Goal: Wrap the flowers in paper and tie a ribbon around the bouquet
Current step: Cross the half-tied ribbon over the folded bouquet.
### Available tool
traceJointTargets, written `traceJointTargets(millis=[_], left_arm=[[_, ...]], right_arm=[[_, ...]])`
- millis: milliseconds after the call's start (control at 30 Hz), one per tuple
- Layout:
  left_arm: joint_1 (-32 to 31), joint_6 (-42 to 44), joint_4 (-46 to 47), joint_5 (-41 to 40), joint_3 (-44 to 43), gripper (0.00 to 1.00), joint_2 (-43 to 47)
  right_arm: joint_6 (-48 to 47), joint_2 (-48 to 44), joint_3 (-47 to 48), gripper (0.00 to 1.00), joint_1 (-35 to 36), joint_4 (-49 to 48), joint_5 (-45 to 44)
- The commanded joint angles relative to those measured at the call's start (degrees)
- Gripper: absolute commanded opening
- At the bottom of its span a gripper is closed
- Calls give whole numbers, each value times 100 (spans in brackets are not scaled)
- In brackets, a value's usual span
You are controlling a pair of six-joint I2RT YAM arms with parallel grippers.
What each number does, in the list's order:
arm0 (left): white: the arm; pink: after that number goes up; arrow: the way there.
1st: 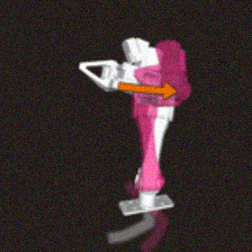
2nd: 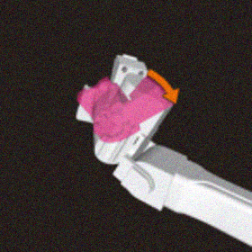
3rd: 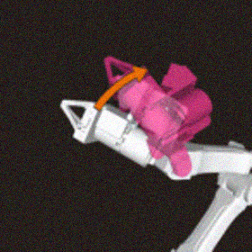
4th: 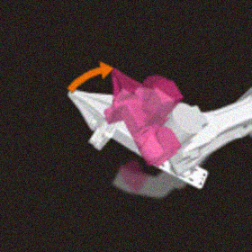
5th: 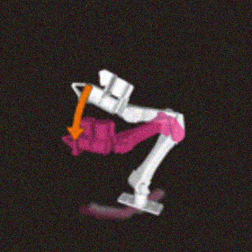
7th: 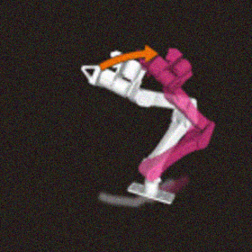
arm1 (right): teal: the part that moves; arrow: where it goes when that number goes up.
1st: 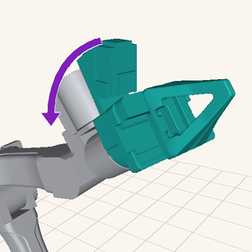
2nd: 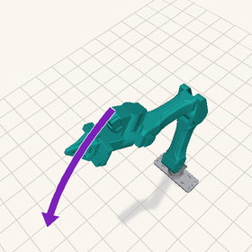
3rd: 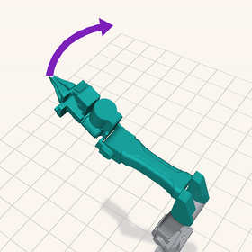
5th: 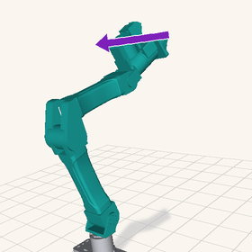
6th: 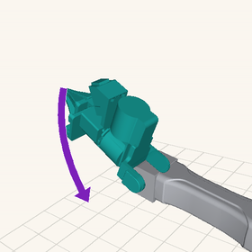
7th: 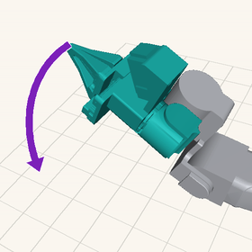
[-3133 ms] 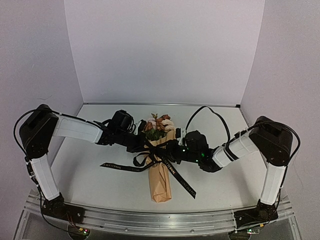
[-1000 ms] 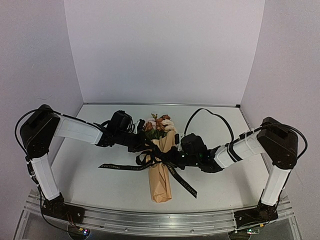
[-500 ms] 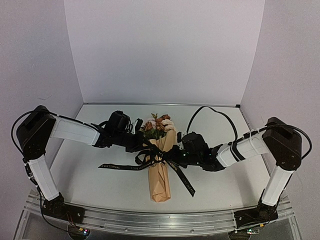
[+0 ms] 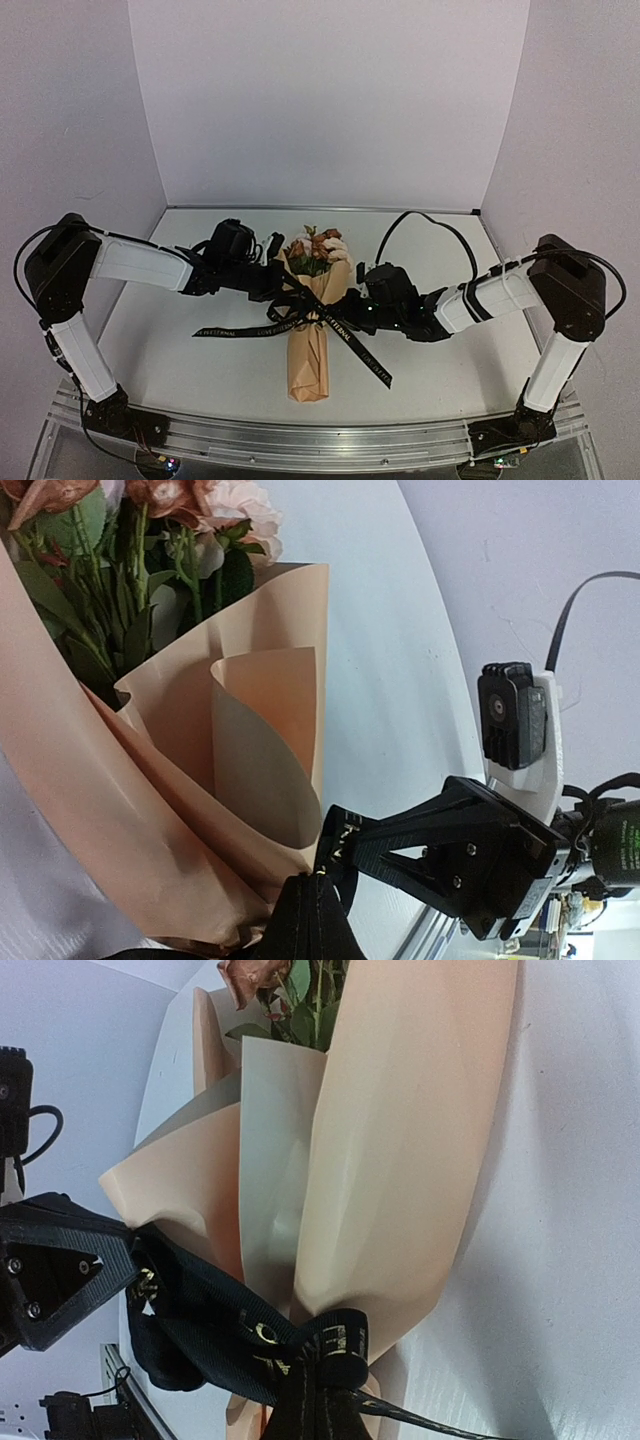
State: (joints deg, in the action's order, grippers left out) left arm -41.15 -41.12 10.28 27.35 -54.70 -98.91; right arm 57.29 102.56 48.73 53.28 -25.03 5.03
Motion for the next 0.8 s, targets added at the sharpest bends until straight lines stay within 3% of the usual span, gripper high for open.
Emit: traceJointTargets(millis=[0, 133, 267, 533, 767], left_arm=[[-4, 281, 435, 641, -222, 0, 118], [-43, 373, 472, 805, -273, 0, 51], [-119, 550, 318, 876, -422, 0, -90], [-104, 425, 151, 145, -437, 0, -95], [16, 272, 147, 213, -493, 0, -305]], right_arm=[[-89, -214, 120, 0, -35, 7, 52], [-259, -287, 185, 0, -35, 127, 110], [-503, -425, 232, 7, -36, 349, 119], [-817, -655, 346, 13, -31, 848, 29], [-1278, -900, 649, 21, 82, 1650, -280]])
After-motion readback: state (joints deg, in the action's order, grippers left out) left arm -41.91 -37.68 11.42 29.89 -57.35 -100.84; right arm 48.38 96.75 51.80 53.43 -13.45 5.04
